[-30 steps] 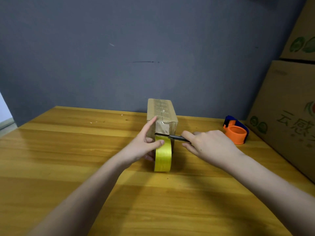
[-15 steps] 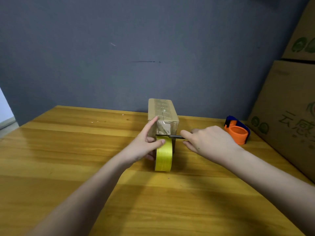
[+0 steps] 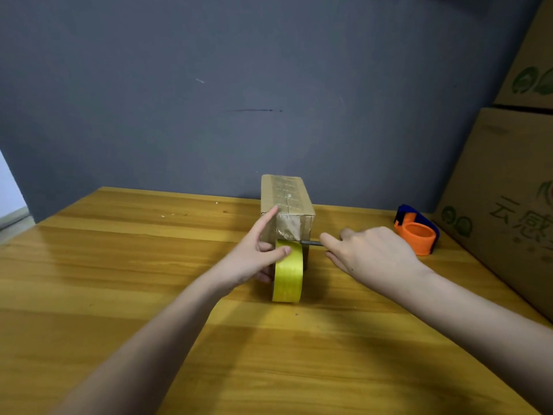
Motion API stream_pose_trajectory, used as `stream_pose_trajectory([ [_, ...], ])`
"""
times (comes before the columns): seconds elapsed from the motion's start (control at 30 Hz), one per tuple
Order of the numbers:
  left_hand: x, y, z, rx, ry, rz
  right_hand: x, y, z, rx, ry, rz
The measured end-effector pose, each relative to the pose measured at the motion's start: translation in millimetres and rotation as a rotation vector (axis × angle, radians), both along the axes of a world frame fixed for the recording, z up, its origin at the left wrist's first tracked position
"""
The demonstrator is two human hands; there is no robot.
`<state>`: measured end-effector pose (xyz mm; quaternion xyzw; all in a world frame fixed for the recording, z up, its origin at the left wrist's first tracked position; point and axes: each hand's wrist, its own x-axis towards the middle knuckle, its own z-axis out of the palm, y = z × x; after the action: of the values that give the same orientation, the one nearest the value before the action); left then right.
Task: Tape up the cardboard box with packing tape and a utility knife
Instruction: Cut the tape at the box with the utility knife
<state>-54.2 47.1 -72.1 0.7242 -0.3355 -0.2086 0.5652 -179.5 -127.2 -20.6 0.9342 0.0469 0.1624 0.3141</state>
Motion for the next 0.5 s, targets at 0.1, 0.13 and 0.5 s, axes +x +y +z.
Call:
stream_pose_trajectory([
  [0.1, -1, 0, 0, -0.002, 0.007, 0.000, 1, -2, -1, 0.013, 0.036, 0.017],
  [0.13, -1, 0, 1, -0.004, 0.011, -0.001, 1, -3, -1, 0.009, 0.062, 0.005],
  [0.5, -5, 2, 5, -0.030, 0.032, 0.019, -14, -24, -9, 0.035, 0.105, -0.119],
])
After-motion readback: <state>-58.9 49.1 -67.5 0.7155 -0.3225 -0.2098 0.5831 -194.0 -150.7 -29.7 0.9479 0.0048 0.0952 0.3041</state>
